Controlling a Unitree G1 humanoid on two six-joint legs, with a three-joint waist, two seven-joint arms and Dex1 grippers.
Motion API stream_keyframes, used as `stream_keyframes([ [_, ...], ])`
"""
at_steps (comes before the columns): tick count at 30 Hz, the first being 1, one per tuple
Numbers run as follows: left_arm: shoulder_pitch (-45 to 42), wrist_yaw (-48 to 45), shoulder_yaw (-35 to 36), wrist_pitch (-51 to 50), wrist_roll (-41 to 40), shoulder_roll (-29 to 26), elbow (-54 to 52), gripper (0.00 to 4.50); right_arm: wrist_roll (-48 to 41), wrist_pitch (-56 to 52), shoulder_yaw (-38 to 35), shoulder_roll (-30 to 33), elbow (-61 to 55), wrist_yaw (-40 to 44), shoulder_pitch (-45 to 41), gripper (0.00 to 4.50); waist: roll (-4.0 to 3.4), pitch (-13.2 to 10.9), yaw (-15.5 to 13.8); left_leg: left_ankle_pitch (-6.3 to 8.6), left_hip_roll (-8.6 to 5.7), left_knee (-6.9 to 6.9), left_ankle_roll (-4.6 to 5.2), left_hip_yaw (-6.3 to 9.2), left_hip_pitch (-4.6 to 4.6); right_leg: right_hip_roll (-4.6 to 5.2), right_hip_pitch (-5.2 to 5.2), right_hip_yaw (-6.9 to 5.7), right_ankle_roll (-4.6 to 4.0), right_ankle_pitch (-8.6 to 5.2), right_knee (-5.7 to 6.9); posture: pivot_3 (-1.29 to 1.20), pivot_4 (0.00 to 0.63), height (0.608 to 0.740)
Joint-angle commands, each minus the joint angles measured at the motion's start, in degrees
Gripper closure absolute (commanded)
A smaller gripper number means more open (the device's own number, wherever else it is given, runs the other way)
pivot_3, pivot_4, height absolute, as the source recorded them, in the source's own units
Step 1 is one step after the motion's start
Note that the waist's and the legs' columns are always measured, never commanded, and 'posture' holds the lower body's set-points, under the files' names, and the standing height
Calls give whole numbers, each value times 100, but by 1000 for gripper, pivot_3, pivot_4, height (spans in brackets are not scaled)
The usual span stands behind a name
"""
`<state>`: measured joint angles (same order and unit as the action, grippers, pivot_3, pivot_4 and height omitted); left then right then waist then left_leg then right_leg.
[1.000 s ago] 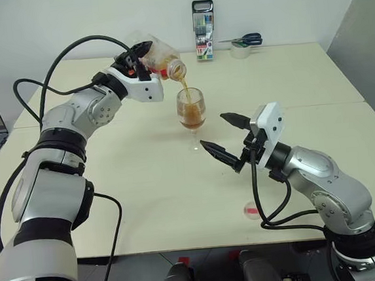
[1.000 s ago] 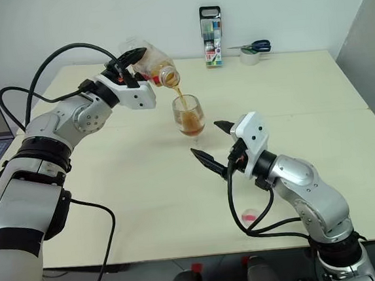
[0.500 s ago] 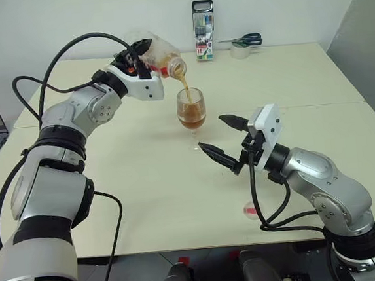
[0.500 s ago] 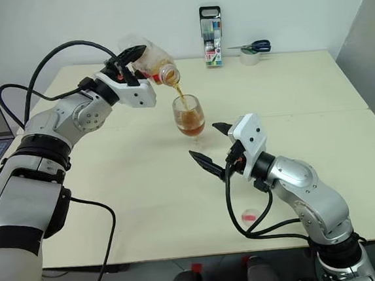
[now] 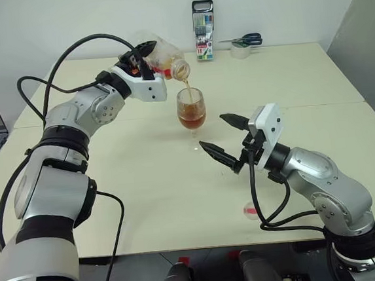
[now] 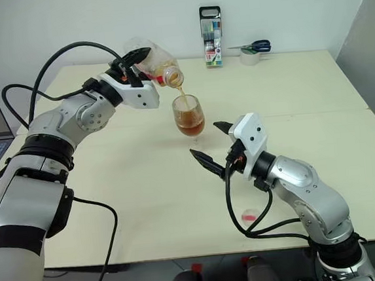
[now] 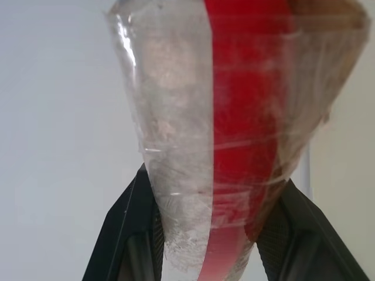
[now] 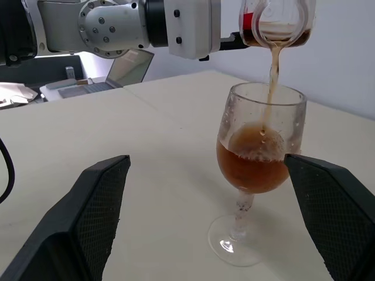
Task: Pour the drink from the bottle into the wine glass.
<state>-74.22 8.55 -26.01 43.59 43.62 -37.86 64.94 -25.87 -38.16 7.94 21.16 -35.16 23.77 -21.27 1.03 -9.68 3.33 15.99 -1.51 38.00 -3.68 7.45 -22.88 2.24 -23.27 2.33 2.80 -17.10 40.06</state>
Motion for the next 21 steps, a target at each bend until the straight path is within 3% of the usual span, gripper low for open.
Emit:
stream_keyframes([
  [1, -4, -315, 345, -75, -503, 66, -40, 2839, -10, 98, -141, -38, -195, -37, -81, 0, 0, 0, 0, 0, 0, 0, 0, 0, 0, 0, 0, 0, 0, 0, 0, 0, 150, 740],
  [14, 731, -2490, 1608, -1058, -2751, 716, -825, 2839, 7, 291, -230, 34, -59, 117, -243, 0, 0, 0, 13, 0, 1, 6, 0, 1, -1, 0, 0, 0, 0, 0, 2, 0, 150, 740],
  [21, 1731, -3310, 2692, -3169, -4248, 850, -2174, 2840, -161, 63, -206, 419, 47, 615, -494, 0, -1, 1, 116, 0, 7, 5, -1, 11, 4, -1, 0, 1, 0, 0, 9, 0, 150, 740],
])
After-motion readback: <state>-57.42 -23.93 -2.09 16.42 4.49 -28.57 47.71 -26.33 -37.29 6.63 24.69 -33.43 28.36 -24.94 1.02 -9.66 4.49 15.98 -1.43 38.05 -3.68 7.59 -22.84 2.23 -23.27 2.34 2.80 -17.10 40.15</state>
